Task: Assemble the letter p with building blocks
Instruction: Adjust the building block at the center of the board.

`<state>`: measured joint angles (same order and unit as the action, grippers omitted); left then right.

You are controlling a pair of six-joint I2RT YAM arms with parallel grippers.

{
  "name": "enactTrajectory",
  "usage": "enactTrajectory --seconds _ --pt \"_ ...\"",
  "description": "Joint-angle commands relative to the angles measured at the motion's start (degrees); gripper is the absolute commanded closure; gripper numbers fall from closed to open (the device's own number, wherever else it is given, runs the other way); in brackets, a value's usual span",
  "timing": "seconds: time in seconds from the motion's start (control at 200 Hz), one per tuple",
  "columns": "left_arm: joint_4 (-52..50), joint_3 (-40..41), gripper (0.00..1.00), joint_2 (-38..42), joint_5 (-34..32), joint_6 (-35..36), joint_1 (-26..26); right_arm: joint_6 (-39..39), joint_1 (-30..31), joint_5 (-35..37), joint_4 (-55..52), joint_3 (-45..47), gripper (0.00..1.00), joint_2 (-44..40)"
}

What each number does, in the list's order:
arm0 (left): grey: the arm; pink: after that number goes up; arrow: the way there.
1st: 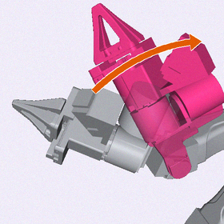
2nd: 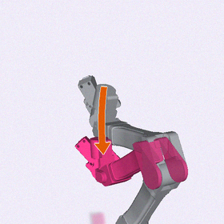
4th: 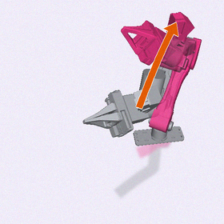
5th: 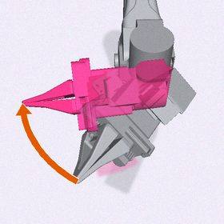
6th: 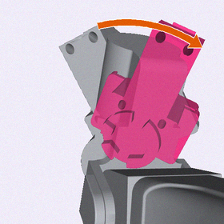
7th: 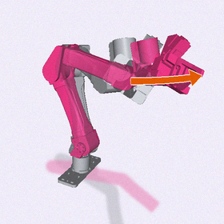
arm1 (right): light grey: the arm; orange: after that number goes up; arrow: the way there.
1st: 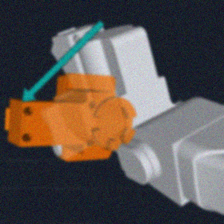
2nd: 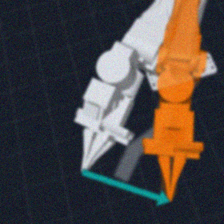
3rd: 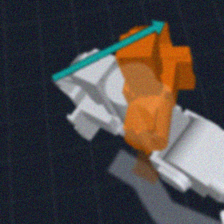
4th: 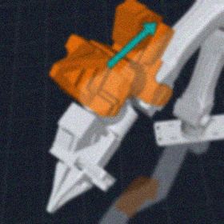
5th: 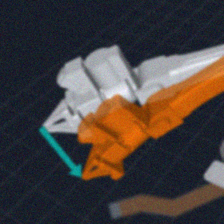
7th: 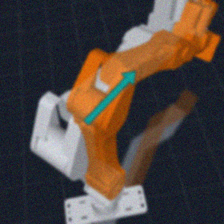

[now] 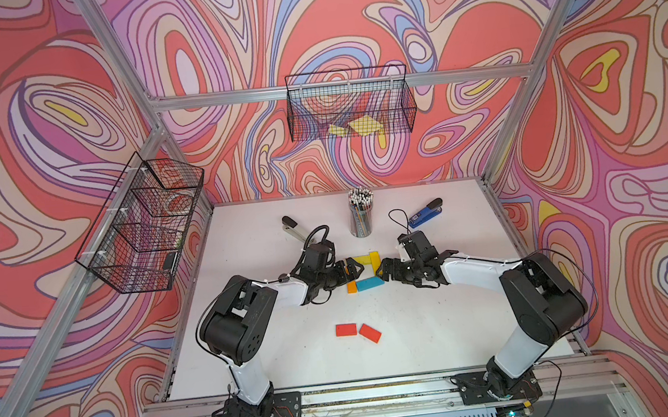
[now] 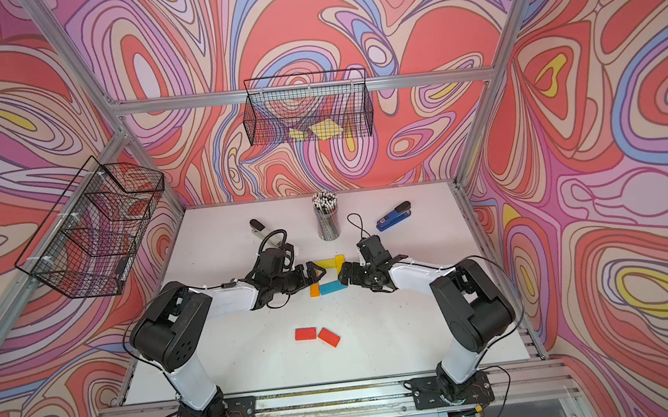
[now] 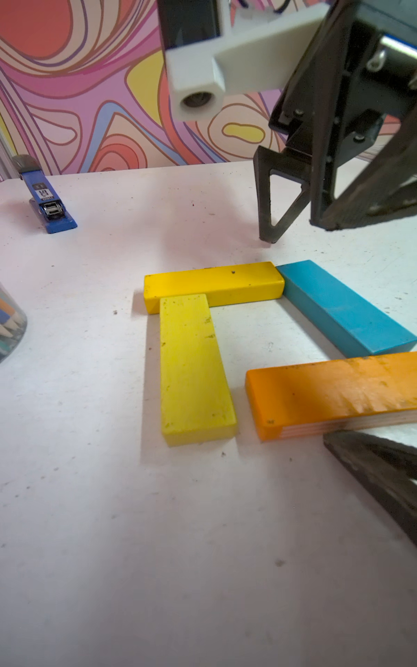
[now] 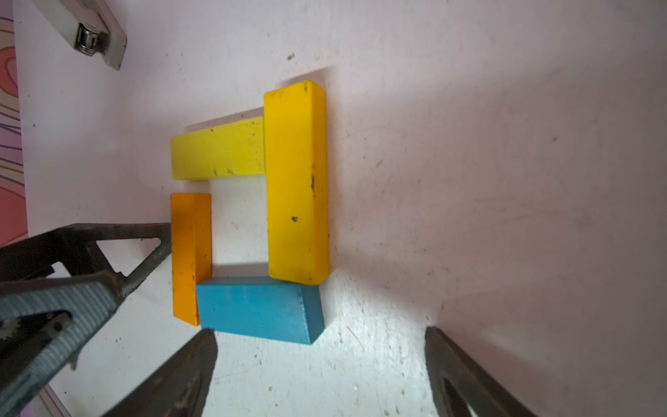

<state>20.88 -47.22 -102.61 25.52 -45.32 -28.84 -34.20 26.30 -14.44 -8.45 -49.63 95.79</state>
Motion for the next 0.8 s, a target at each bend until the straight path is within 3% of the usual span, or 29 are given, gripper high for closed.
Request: enactTrajectory --seconds 0.0,0.275,0.491,0.796 --pt "2.02 -1.39 0.10 -0.93 -0.11 -0.95 -0.17 -0.52 -0.21 -0.63 1.16 1.02 0.07 -1.17" --pt "2.44 -1.28 0.10 -0.77 -0.60 -1.28 -0.17 -0.52 -0.12 -1.38 1.50 1.26 0.07 -0.95" --pt "-2.69 1.03 0.10 2.76 -1.95 1.29 -0.17 -0.30 -0.16 -1.23 1.35 1.20 0.07 -1.14" --pt "1.55 5.17 0.10 3.99 0.02 -1.91 -1.11 -0.25 -0.20 -1.12 1.32 0.98 0.07 -1.04"
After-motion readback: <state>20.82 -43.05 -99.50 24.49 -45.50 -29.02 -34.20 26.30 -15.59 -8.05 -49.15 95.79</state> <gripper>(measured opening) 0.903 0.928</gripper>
